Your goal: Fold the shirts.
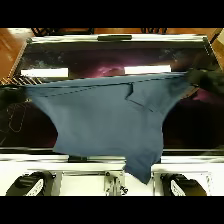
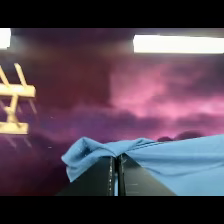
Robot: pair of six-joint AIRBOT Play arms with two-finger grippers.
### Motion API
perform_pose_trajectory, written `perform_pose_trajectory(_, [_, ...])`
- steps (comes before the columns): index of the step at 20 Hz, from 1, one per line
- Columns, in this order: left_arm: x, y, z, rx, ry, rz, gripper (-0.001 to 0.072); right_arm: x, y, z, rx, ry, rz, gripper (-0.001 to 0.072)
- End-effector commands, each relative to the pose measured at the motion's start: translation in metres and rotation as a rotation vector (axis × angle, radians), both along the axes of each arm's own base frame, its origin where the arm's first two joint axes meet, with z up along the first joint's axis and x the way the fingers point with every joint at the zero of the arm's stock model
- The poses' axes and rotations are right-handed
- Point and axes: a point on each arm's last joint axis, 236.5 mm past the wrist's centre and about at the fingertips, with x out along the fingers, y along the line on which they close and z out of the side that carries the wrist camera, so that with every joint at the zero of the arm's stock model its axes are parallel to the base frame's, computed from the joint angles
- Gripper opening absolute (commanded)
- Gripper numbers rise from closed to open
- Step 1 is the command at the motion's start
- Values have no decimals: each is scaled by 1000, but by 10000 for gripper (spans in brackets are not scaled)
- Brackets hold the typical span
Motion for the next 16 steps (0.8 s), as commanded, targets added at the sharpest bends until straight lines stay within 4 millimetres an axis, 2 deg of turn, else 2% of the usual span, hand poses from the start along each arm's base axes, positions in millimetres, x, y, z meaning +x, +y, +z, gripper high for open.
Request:
perform_pose_trajectory(1, [68,-4,-60,-67,21,51,34,79,11,-49,261,-121,-105,71])
perform_pose_trajectory(2, [84,-5,-70,-80,27,57,34,94,13,-54,337,-156,-137,71])
perform_pose_trajectory(4, [111,-11,-91,-113,47,62,34,113,16,-73,453,-166,-189,72])
perform_pose_trajectory(6, [130,-18,-118,-179,83,84,34,116,25,-107,503,-82,-211,71])
perform_pose_trajectory(8, [138,-25,-145,-245,135,106,34,111,37,-139,481,20,-198,72])
perform_pose_trajectory(9, [139,-29,-158,-269,166,114,34,108,44,-149,478,56,-190,106])
perform_pose_trajectory(10, [139,-31,-168,-287,192,119,34,105,48,-153,477,79,-185,261])
perform_pose_trajectory(11, [137,-33,-174,-298,217,122,38,102,49,-155,478,94,-185,465])
perform_pose_trajectory(12, [131,-34,-178,-298,254,120,174,97,48,-153,473,110,-185,489])
perform_pose_trajectory(13, [121,-31,-181,-292,316,119,561,91,41,-147,470,118,-192,489])
perform_pose_trajectory(14, [108,-22,-186,-290,406,130,668,83,31,-139,470,126,-208,489])
perform_pose_trajectory(16, [75,8,-185,-193,559,48,667,55,10,-128,416,191,-199,489])
